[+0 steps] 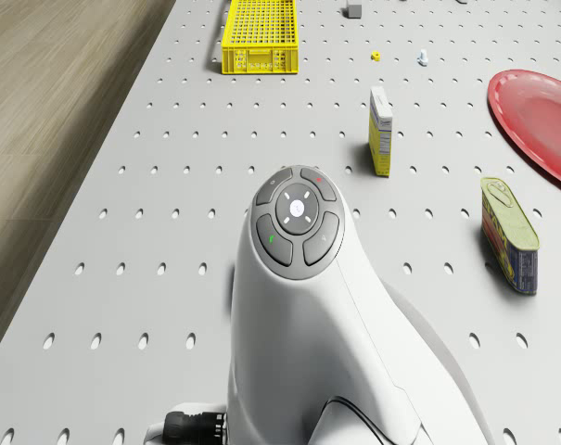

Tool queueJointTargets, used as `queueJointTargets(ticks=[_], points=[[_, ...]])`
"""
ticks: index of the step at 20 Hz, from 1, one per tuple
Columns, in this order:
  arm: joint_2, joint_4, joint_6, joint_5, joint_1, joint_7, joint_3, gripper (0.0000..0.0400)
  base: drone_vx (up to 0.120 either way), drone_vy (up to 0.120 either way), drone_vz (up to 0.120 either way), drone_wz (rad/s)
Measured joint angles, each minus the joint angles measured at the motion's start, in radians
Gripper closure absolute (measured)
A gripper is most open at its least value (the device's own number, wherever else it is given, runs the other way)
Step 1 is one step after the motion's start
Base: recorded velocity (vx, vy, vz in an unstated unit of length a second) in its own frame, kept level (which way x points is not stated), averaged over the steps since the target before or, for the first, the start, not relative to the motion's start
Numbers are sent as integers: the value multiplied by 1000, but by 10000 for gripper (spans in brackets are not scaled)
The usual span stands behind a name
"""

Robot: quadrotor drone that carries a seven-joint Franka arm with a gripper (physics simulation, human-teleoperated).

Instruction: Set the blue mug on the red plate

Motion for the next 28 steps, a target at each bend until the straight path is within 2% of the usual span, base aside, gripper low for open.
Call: queueJointTargets(ticks=[3,6,20,25,28], points=[[-19,0,5,2,-20,15,11,0,0,0,-120,0],[-37,0,15,8,-34,26,20,0,107,0,-120,0],[-111,5,74,44,-70,57,49,0,0,11,-120,0],[-136,7,97,56,-78,65,57,0,32,0,-16,0],[-150,8,110,64,-83,70,62,0,0,0,-120,0]])
